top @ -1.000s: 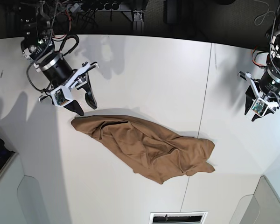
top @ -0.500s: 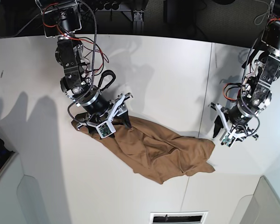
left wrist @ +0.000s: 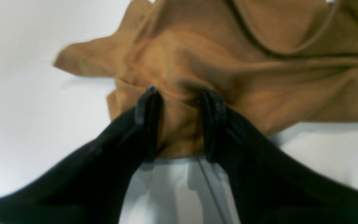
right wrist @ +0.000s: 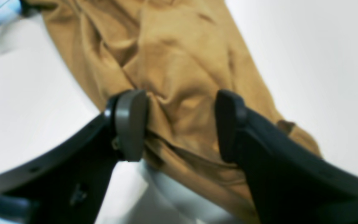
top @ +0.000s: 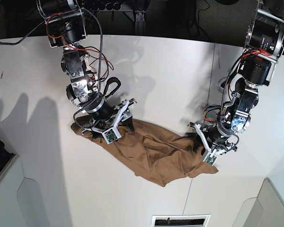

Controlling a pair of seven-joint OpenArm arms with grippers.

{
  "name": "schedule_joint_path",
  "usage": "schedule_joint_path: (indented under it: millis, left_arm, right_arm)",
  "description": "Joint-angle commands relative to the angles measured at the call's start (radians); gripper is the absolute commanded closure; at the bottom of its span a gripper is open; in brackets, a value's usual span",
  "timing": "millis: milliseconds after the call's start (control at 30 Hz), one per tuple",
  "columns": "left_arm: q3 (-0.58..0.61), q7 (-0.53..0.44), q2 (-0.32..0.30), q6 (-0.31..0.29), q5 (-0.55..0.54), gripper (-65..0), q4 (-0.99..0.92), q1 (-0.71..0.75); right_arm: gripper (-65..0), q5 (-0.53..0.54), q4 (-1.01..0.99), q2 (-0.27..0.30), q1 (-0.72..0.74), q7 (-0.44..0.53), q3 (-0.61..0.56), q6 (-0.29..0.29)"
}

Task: Layout the t-shirt on the table in an organized manner, then fold the t-shirt properly
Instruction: 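Reach both grippers down and grasp opposite ends of the tan shirt, then lift the shirt with both grippers and stretch it apart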

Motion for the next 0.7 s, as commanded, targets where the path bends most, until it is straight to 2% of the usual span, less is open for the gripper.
schedule_joint_path:
  millis: [0, 33, 100, 233, 267, 333, 400, 500, 667]
  left_arm:
    - [-0.007, -0.015, -0.007, 0.004, 0.000, -25.4, -0.003, -0.031]
    - [-0.007, -0.022, -0.007, 0.004, 0.000, -25.3, -0.010, -0.030]
    - [-0.007, -0.020, -0.008, 0.004, 0.000, -20.5, -0.014, -0.029]
    - [-0.007, -0.019, -0.021, 0.005, 0.000, -2.0, -0.003, -0.030]
    - [-0.007, -0.011, -0.026, 0.005, -0.001, 0.0, 0.009, -0.030]
    - [-0.007, 0.012, -0.042, 0.023, -0.001, 0.0, 0.045, -0.029]
    - [-0.007, 0.030, -0.066, 0.071, -0.001, 0.0, 0.095, -0.027]
    - [-0.007, 0.060, -0.111, 0.138, -0.001, 0.0, 0.194, -0.023]
    - [-0.007, 0.149, -0.192, 0.147, -0.003, 0.0, 0.359, -0.023]
  right_arm:
    - [-34.3, 0.006, 0.016, -0.002, 0.024, 0.025, 0.002, -0.002]
    - [-34.2, 0.006, 0.016, -0.002, 0.024, 0.025, 0.002, -0.002]
    - [-27.2, 0.006, 0.016, -0.002, 0.025, 0.025, 0.002, -0.005]
    - [0.0, 0.006, 0.019, -0.002, 0.027, 0.025, 0.002, -0.045]
    - [0.0, 0.006, 0.025, -0.002, 0.028, 0.025, 0.002, -0.069]
    - [0.0, 0.006, 0.052, -0.001, 0.027, 0.024, 0.011, -0.087]
    - [0.0, 0.006, 0.088, 0.000, 0.027, 0.014, 0.031, -0.087]
    - [0.0, 0.007, 0.167, 0.000, 0.027, -0.055, 0.086, -0.087]
    - [0.0, 0.045, 0.327, 0.005, 0.027, -0.194, 0.195, -0.087]
